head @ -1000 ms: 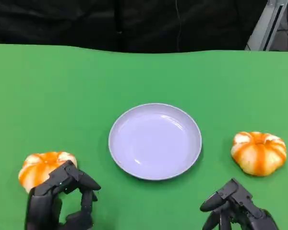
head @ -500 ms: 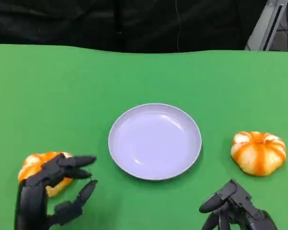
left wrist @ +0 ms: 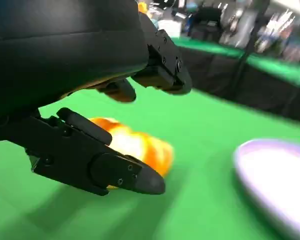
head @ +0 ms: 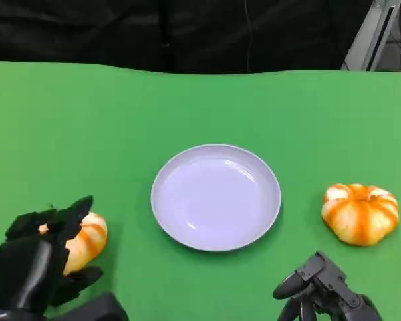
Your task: Grasp the bread from the table and place it into the plate.
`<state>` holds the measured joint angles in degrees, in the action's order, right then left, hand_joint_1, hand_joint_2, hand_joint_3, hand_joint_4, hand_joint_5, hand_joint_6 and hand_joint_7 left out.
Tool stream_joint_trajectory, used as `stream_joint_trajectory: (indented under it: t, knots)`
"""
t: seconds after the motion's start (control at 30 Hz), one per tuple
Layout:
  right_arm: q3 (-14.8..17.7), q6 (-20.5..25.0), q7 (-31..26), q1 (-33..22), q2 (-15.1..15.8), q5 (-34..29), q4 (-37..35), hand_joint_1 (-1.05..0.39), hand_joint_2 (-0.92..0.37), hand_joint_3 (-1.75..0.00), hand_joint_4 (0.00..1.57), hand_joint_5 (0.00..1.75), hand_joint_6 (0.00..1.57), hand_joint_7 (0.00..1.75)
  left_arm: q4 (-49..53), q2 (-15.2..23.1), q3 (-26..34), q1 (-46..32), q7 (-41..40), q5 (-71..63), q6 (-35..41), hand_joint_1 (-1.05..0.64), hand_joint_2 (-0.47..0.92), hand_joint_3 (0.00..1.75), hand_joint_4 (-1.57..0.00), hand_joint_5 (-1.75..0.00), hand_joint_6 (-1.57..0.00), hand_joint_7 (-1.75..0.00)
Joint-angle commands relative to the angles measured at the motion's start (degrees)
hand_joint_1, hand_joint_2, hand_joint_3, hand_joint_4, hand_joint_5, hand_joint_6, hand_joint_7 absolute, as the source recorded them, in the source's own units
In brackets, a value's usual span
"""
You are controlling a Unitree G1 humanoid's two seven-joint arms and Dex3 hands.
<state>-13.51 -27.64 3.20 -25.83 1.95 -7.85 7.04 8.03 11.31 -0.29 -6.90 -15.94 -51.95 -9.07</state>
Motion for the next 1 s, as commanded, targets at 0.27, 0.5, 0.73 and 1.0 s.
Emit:
stream_joint_trajectory:
  t: [0.27, 0.5, 0.73, 1.0]
  knots:
    - [0.14, 0.64, -0.52, -0.23, 0.03, 0.46, 0.32, -0.08, -0.92, -1.16, 0.37, 1.75, 0.15, 1.75, 0.89, 5.53, -6.74, 4.56, 8.17, -0.34, 12.73, -0.62, 0.92, 0.18, -0.02, -0.36, -0.25, 0.00]
    - [0.29, 0.76, -0.47, -0.49, 0.16, 0.81, 0.38, -0.08, -0.92, -1.15, 0.37, 1.75, 0.16, 1.75, 15.36, 6.47, -11.63, 15.21, 8.30, 1.61, 14.73, -0.62, 0.92, 0.18, -0.03, -0.38, -0.26, -0.01]
    - [0.42, 0.68, -0.31, -0.64, 0.39, 0.77, 0.61, -0.08, -0.92, -1.16, 0.37, 1.75, 0.16, 1.75, 24.47, 6.96, -12.80, 18.71, 4.04, 7.05, 10.03, -0.53, 0.92, 0.23, -0.08, -0.42, -0.31, -0.03]
    - [0.38, 0.70, -0.50, -0.30, 0.40, 0.21, 0.38, -0.08, -0.92, -1.16, 0.36, 1.75, 0.16, 1.75, 38.93, 7.90, -11.21, 21.72, -10.98, 15.44, -9.18, -0.24, 0.57, 1.14, -0.91, -1.68, -0.78, -1.51]
